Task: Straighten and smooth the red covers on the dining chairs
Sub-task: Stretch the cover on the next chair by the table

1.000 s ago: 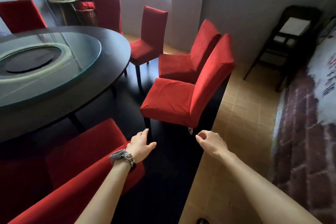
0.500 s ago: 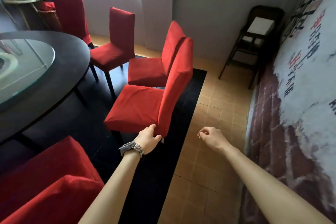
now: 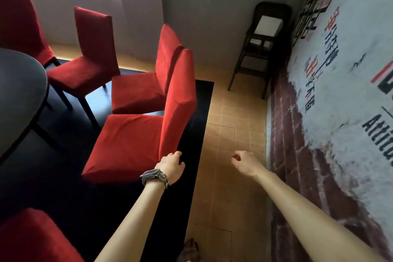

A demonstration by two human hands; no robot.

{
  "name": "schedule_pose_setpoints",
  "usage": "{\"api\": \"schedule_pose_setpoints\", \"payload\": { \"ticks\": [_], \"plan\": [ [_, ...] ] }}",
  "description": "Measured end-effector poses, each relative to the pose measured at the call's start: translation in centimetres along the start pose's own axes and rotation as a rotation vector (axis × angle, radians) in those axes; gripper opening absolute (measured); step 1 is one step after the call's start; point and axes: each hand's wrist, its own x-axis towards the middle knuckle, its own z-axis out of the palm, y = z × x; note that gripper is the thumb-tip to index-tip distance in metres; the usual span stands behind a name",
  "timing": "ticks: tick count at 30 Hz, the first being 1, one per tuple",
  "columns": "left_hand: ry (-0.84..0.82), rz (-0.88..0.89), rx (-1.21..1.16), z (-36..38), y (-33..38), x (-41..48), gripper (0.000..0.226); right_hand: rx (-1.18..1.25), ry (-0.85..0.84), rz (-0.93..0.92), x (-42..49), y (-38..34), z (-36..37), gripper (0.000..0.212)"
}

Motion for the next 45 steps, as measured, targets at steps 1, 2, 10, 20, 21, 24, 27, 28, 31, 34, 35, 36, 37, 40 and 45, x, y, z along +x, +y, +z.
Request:
{"api": "schedule_pose_setpoints", "payload": {
  "ticks": [1, 2, 10, 20, 21, 24, 27, 28, 31, 34, 35, 36, 37, 40, 45],
  "plan": [
    [-0.003, 0.016, 0.024, -0.3, 0.0, 1.2, 0.043, -0.021, -0.006, -0.006, 1.2, -0.3, -0.4, 0.026],
    [-0.005, 0.03, 0.043, -0.7, 0.1, 2.4, 0.042, -0.042, -0.011, -0.012, 2.4, -0.6, -0.8, 0.025],
    [-0.094, 0.104, 0.092, -3.3, 1.5, 10.1, 0.043, -0.087, 0.003, -0.015, 10.2, -3.4, -2.8, 0.026],
    [-0.018, 0.344, -0.02, -9.3, 11.0, 16.1, 0.032, -0.175, 0.026, -0.063, 19.5, -4.3, -7.3, 0.028],
    [0.152, 0.368, 0.006, -9.8, 11.8, 16.9, 0.032, -0.176, 0.028, -0.078, 20.5, -4.2, -8.0, 0.028],
    [0.466, 0.242, 0.159, -10.5, 13.2, 20.2, 0.053, -0.178, 0.011, -0.113, 23.8, -3.6, -9.9, 0.028],
    [0.26, -0.15, 0.258, -10.4, 13.8, 24.0, 0.085, -0.199, -0.026, -0.155, 27.0, -2.6, -12.1, 0.028],
    [0.228, -0.228, 0.268, -10.1, 13.9, 25.0, 0.086, -0.206, -0.034, -0.175, 28.1, -2.2, -13.0, 0.027],
    [0.297, -0.351, 0.315, -9.3, 14.6, 27.5, 0.078, -0.224, -0.055, -0.237, 31.5, -0.4, -15.9, 0.026],
    [0.346, -0.455, 0.283, -10.1, 14.8, 28.9, 0.088, -0.257, -0.077, -0.259, 35.1, 1.4, -18.5, 0.026],
    [0.348, -0.469, 0.258, -10.6, 14.6, 29.4, 0.096, -0.267, -0.086, -0.265, 36.1, 1.8, -19.2, 0.026],
    [0.346, -0.473, 0.24, -11.1, 14.3, 29.7, 0.1, -0.277, -0.094, -0.275, 37.2, 2.0, -19.6, 0.025],
    [0.341, -0.474, 0.233, -11.6, 14.0, 30.0, 0.1, -0.291, -0.098, -0.291, 38.2, 1.8, -20.0, 0.025],
    [0.312, -0.484, 0.255, -13.2, 13.3, 30.7, 0.094, -0.303, -0.112, -0.362, 40.9, 0.0, -19.9, 0.025],
    [0.188, -0.511, 0.258, -15.6, 12.3, 32.0, 0.09, -0.334, -0.143, -0.607, 44.6, -5.6, -17.6, 0.049]
  ]
}}
